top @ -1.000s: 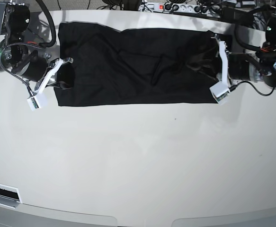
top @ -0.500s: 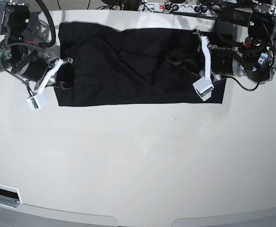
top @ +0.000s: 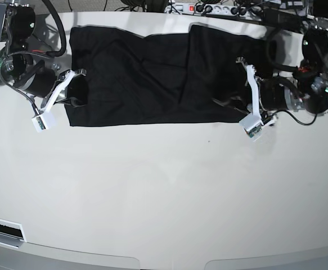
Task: Layout the t-shirt on the table in an organized manner, then fold the t-shirt properly
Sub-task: 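Fold the strip end with the left gripper toward the right gripper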
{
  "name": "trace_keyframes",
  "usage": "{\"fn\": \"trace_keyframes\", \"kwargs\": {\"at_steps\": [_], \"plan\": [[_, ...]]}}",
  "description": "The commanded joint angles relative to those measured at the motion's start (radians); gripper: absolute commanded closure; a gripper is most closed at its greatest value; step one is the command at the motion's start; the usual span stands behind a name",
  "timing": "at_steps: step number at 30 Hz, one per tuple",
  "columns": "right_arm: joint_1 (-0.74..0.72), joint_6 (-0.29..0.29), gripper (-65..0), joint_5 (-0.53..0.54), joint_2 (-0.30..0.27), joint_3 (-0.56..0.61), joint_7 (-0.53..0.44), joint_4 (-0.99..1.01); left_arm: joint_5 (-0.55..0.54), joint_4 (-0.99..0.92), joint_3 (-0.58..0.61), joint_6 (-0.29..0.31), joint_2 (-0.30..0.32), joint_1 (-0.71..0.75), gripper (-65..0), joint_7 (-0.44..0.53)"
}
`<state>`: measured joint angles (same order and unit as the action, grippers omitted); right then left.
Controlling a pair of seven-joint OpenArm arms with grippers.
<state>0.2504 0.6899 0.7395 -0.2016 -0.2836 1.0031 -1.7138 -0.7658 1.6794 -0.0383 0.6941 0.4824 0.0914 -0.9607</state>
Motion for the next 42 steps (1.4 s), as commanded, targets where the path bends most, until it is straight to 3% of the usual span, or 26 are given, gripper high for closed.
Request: {"fn": "trace_keyframes", "kwargs": {"at_steps": [1,4,8,12,16,18,25,31,34,42], "plan": [[-0.025,0.008,0.0,0.023,-0.010,-0.004,-0.019,-0.019,0.030,-0.013,-0.005,-0.011,0.013,-0.006,0.0,0.058],[-0.058,0.008,0.0,0.023,-0.013,-0.004,-0.012,-0.023,0.130,-0.114,-0.001,-0.045,0.011,-0.006,0.0,0.126],[-0.079,0.008,-0.7,0.022,-0.012,-0.004,0.000,-0.084,0.169,-0.259,-0.001,-0.044,0.008,-0.007,0.0,0.173],[-0.076,0.005,-16.7,0.008,-0.013,-0.007,0.069,-0.146,0.171,-0.363,-0.001,-0.043,0.005,-0.024,0.0,0.183],[-0.042,-0.103,-31.2,-0.119,-0.012,-0.025,0.066,-0.130,0.205,-0.393,-0.001,-0.044,0.002,-0.027,0.0,0.214],[-0.008,-0.139,-31.9,-0.146,-0.012,-0.050,0.048,-0.108,0.229,-0.393,-0.001,-0.044,0.003,-0.028,0.0,0.214],[0.066,-0.159,-32.0,-0.134,-0.012,-0.192,0.011,0.009,0.238,-0.393,-0.001,-0.087,0.003,-0.028,0.0,0.225],[0.053,-0.102,-34.7,0.018,-0.012,-0.276,-0.012,0.179,0.215,-0.392,-0.001,-0.084,0.003,-0.028,0.0,0.193],[0.029,-0.077,-36.5,0.045,-0.012,-0.278,-0.010,0.263,0.206,-0.392,-0.001,-0.084,0.003,-0.028,0.0,0.194],[-0.046,-0.001,-36.4,0.182,-0.011,-0.277,0.072,0.492,0.199,-0.392,-0.001,-0.080,0.003,-0.028,0.0,0.174]]}}
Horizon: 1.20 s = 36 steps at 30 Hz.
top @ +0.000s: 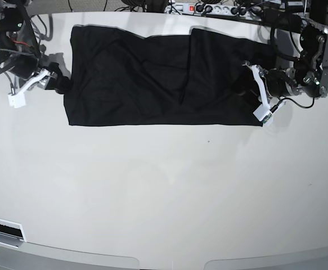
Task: Layout the t-shirt on the table in an organized manner, then fold the t-shirt properly
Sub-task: 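Fold the strip end with the left gripper toward the right gripper, then lift the strip end with the right gripper and fold it toward the left gripper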
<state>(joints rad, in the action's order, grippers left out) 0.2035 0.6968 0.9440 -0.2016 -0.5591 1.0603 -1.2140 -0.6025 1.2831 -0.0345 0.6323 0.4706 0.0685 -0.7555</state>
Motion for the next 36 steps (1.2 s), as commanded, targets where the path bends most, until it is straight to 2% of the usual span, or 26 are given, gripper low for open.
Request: {"fn": "trace_keyframes", "kwargs": {"at_steps": [1,4,6,12,16,18,19,20,22,23,28,33,36], "plan": [[-0.001,0.001,-36.4,0.004,-0.011,-0.001,0.043,0.009,0.036,0.004,-0.005,-0.019,0.014,-0.005,0.0,-0.031],[-0.001,0.001,-36.3,0.060,-0.011,0.034,0.139,0.020,0.018,0.005,-0.005,-0.019,0.015,-0.006,0.0,-0.031],[-0.002,0.001,-36.2,0.088,-0.011,0.077,0.168,0.020,0.002,0.005,-0.005,-0.019,0.014,-0.008,0.0,-0.031],[-0.002,0.001,-36.2,0.103,-0.010,0.258,0.156,0.019,-0.004,0.005,-0.005,-0.011,0.014,-0.011,0.0,-0.031],[-0.005,0.001,-35.4,0.103,-0.009,0.328,0.144,0.018,-0.004,0.005,-0.005,-0.012,0.014,-0.017,0.0,-0.031],[-0.011,0.001,-31.0,0.103,-0.010,0.329,0.137,0.018,-0.004,0.005,-0.005,-0.011,0.014,-0.017,0.0,-0.031],[-0.016,0.001,-26.4,0.103,-0.011,0.328,0.138,0.018,-0.005,0.005,-0.005,-0.011,0.014,-0.017,0.0,-0.031],[-0.019,0.001,-19.8,0.103,-0.012,0.327,0.138,0.018,-0.005,0.005,-0.005,-0.011,0.014,-0.018,0.0,-0.031],[-0.033,0.001,-2.5,0.103,-0.013,0.327,0.159,0.012,-0.007,0.006,-0.005,-0.004,0.015,-0.023,0.0,-0.031],[-0.039,0.001,0.0,0.104,-0.013,0.327,0.174,0.006,-0.017,0.007,-0.005,0.006,0.014,-0.031,0.0,-0.031],[-0.053,0.001,0.0,0.095,-0.016,0.327,0.194,-0.090,-0.130,0.007,-0.013,0.006,0.014,-0.086,0.0,-0.074],[-0.041,0.001,0.0,-0.065,-0.051,0.324,0.198,-0.286,-0.182,0.007,-0.048,0.007,0.014,-0.154,-13.6,-0.172],[-0.034,0.001,0.0,-0.126,-0.081,0.283,0.197,-0.393,-0.182,0.007,-0.081,0.007,0.018,-0.171,-14.4,-0.177]]}}
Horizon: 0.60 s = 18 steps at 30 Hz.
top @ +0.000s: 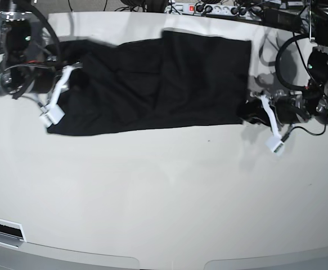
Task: Layout the t-shirt on the table in an organized manner, then fold the t-shirt properly
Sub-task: 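Lift the strip end with the right gripper and fold it toward the left gripper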
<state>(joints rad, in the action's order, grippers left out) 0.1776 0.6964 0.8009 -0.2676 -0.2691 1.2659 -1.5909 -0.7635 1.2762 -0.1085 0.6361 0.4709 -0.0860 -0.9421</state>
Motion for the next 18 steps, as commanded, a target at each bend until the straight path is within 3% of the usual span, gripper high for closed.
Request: {"fn": "trace_keyframes", "kwargs": {"at_steps": [1,6,9,12,18], "plan": [[-0.005,0.002,0.0,0.002,-0.022,-0.033,-0.008,-0.051,-0.021,0.014,-0.020,0.003,0.020,-0.017,-14.4,0.010],[-0.003,0.002,0.0,-0.074,-0.023,-0.189,-0.007,-0.210,-0.021,0.014,-0.064,0.003,0.036,-0.011,-14.4,0.009],[0.016,0.002,0.0,-0.036,-0.023,-0.233,-0.005,-0.317,-0.020,0.014,-0.071,0.003,0.036,-0.011,-14.4,0.009],[0.077,-0.006,0.0,0.058,0.002,-0.225,-0.004,-0.436,-0.021,0.013,-0.071,0.003,0.035,-0.009,-14.4,0.010],[0.179,0.002,0.0,0.195,0.124,-0.121,-0.004,-0.602,-0.021,0.013,-0.071,0.003,0.030,-0.009,-14.4,0.021]]}}
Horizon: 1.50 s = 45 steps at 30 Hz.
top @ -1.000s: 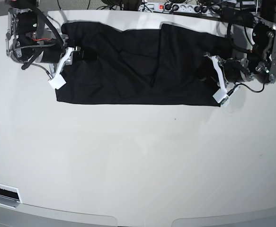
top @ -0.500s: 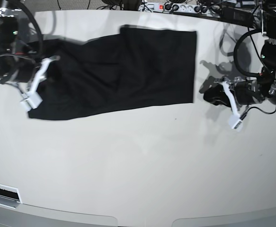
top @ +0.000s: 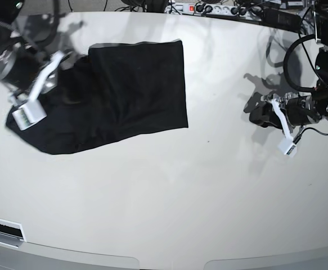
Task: Layout the t-shirt on the table in an organized manner, then fold the t-shirt properly
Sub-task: 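Lift the strip end with the right gripper and fold it toward the left gripper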
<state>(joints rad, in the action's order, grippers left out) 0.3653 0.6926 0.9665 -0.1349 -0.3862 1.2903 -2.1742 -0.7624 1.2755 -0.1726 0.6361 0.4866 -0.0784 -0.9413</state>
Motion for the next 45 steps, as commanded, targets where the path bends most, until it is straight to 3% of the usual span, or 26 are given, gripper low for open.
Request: {"fn": "trace_keyframes", "kwargs": {"at_steps": [1,7,11,12,15,16,17,19,24,25,27,31,33,37,41,45], "plan": [[-0.008,0.006,0.0,0.034,0.010,0.030,-0.029,-0.026,-0.022,0.014,-0.007,0.003,0.013,-0.016,-14.4,0.020],[-0.014,0.006,0.0,-0.055,0.089,0.284,-0.053,-0.023,-0.025,0.014,-0.007,0.003,0.012,-0.013,-14.4,0.019],[-0.017,0.006,0.0,-0.208,0.090,0.441,-0.169,-0.010,-0.037,0.014,-0.007,0.003,0.012,-0.017,-14.4,0.020],[-0.019,0.006,-5.2,-0.246,0.090,0.474,-0.203,-0.010,-0.037,0.014,-0.007,0.003,0.012,-0.017,-14.4,0.020],[-0.050,0.003,-39.0,-0.331,0.090,0.558,-0.248,-0.011,-0.036,0.014,-0.007,0.003,0.013,-0.017,-14.4,0.020],[-0.068,-0.004,-45.4,-0.343,0.090,0.578,-0.241,-0.012,-0.036,0.014,-0.007,0.003,0.014,-0.017,-14.4,0.020],[-0.088,-0.005,-47.5,-0.343,0.090,0.593,-0.213,-0.019,-0.035,0.014,-0.007,0.003,0.015,-0.017,-14.4,0.020],[-0.122,-0.005,-46.4,-0.331,0.090,0.607,-0.161,-0.045,-0.035,0.014,-0.007,0.003,0.018,-0.017,-14.4,0.020],[-0.160,0.006,-46.2,-0.351,0.083,0.607,-0.164,-0.082,-0.036,0.014,-0.007,0.015,0.032,-0.019,-14.2,0.018],[-0.161,0.006,-46.2,-0.385,0.081,0.607,-0.165,-0.082,-0.038,0.014,-0.007,0.024,0.039,-0.022,-12.0,0.016],[-0.161,0.003,-45.4,-0.438,0.081,0.599,-0.172,-0.082,-0.042,0.014,-0.007,0.029,0.055,-0.026,0.0,0.014],[-0.158,-0.031,-32.3,-0.444,0.061,0.586,-0.177,-0.082,-0.130,0.014,-0.007,0.062,0.085,-0.051,0.0,-0.035],[-0.142,-0.031,-29.5,-0.440,0.057,0.587,-0.191,-0.081,-0.182,0.014,-0.007,0.062,0.091,-0.062,0.0,-0.061],[-0.080,-0.043,-35.4,-0.429,0.062,0.604,-0.267,-0.071,-0.202,0.014,-0.007,0.062,0.093,-0.064,0.0,-0.070],[-0.083,-0.146,-39.1,-0.594,0.091,0.609,-0.359,0.034,-0.192,0.014,-0.007,0.062,0.093,-0.063,0.0,-0.070],[-0.123,-0.212,-39.1,-0.593,0.101,0.609,-0.389,0.185,-0.193,0.014,-0.007,0.062,0.093,-0.063,0.0,-0.070]]}}
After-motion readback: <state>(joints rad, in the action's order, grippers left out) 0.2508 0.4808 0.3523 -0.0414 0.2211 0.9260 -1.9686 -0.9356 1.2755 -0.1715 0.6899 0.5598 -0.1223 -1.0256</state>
